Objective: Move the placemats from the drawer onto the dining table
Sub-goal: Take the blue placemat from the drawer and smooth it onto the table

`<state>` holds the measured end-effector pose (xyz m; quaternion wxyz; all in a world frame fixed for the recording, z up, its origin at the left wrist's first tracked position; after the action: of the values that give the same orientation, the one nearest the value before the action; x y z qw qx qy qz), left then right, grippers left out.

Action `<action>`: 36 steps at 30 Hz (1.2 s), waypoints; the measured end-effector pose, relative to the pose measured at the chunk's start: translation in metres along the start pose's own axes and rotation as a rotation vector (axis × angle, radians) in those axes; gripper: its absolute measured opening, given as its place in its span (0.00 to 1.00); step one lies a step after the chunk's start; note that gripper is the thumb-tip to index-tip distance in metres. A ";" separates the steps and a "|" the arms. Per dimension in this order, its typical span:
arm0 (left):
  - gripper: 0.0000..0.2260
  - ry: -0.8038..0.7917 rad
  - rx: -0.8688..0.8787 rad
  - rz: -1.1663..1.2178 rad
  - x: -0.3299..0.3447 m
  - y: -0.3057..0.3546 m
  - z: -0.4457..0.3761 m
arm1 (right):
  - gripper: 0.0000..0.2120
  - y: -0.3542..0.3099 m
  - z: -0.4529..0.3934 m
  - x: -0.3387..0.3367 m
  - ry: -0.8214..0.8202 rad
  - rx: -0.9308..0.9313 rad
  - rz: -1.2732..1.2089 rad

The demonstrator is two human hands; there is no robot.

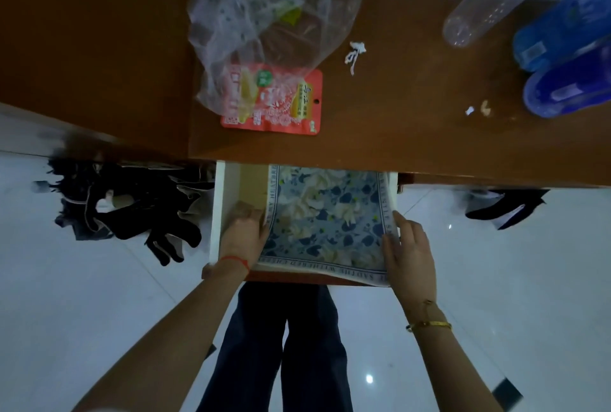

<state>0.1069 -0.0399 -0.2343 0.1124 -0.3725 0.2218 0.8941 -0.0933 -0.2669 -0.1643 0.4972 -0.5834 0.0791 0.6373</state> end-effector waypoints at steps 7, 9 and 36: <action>0.14 -0.185 -0.153 0.085 0.033 -0.009 -0.009 | 0.25 0.001 0.005 0.010 -0.016 0.038 -0.076; 0.15 -0.201 -0.198 0.174 0.035 -0.012 -0.010 | 0.25 -0.001 0.005 0.011 -0.023 0.059 -0.107; 0.09 -0.012 -0.095 0.659 -0.160 0.064 0.248 | 0.16 -0.080 0.155 -0.163 -0.069 0.192 -0.413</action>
<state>0.0424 0.0170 0.0552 -0.1988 -0.2804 0.2877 0.8939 -0.1669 -0.2105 0.0559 0.6727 -0.5152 0.0012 0.5311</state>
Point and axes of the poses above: each hand's wrist, its own z-axis away from the middle knuckle, its own x-axis out of the palm, y = z × x, the point moved 6 cm from there along -z, towards the middle knuckle, and after that the axes turned 2 degrees about -z, right-handed, at the moved point
